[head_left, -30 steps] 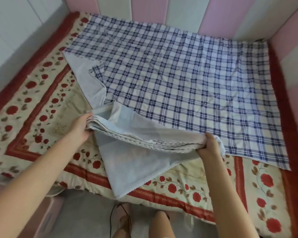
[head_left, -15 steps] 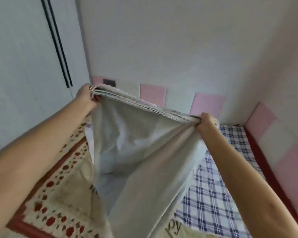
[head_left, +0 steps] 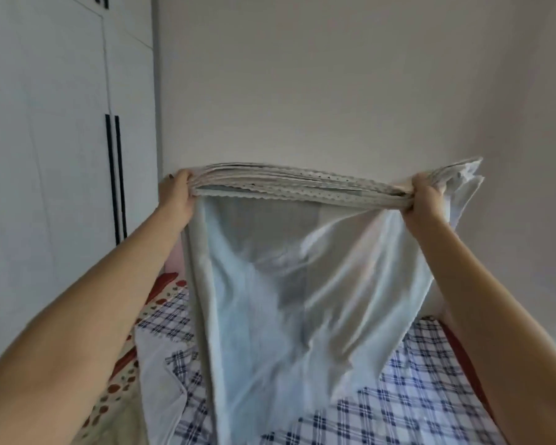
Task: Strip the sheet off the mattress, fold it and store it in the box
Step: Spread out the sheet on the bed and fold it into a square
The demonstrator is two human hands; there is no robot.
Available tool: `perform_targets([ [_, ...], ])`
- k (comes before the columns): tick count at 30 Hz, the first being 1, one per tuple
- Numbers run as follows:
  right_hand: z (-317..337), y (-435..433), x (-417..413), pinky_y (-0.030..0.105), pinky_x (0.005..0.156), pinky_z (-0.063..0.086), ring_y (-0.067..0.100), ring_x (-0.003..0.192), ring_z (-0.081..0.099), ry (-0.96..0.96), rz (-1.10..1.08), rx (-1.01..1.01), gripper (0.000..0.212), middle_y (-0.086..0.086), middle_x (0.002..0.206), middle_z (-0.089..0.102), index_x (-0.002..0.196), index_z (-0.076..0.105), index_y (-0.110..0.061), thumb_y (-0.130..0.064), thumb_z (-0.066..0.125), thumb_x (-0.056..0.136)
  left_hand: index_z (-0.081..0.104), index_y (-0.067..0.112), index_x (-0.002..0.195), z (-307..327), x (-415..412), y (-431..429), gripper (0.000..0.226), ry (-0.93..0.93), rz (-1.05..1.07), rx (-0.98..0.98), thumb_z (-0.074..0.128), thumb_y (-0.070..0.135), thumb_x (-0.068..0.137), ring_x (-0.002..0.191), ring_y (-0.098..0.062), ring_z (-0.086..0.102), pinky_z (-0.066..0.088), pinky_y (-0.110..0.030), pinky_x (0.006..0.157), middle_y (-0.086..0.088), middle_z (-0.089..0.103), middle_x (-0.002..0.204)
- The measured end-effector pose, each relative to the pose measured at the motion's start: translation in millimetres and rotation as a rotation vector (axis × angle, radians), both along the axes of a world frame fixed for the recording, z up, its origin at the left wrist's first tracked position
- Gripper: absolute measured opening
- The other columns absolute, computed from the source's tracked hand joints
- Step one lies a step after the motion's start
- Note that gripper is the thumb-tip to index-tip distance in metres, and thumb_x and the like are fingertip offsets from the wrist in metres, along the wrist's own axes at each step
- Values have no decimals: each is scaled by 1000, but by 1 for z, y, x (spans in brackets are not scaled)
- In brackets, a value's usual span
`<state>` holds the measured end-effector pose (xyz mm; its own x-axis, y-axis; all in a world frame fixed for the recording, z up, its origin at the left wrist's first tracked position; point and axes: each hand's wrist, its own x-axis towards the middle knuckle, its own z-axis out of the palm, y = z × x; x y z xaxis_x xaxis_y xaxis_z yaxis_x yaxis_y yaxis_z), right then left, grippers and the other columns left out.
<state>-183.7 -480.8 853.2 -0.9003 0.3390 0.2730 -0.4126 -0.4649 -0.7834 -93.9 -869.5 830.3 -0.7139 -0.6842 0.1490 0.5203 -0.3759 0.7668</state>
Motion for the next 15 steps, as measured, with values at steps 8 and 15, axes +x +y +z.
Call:
perform_targets([
  [8, -94, 55, 61, 23, 63, 45, 7, 66, 46, -330, -224, 209, 11, -3, 77, 41, 92, 44, -15, -6, 49, 91, 53, 12, 73, -79, -8, 55, 20, -199, -171, 3, 58, 10, 92, 41, -7, 58, 53, -27, 50, 3, 61, 47],
  [15, -189, 97, 106, 21, 63, 51, 15, 67, 53, -558, -415, 198, 28, 0, 74, 47, 116, 53, -8, -5, 42, 91, 44, 10, 69, -145, 25, 58, 30, -609, -414, -190, 43, 9, 99, 28, -5, 50, 45, -17, 35, 2, 51, 32],
])
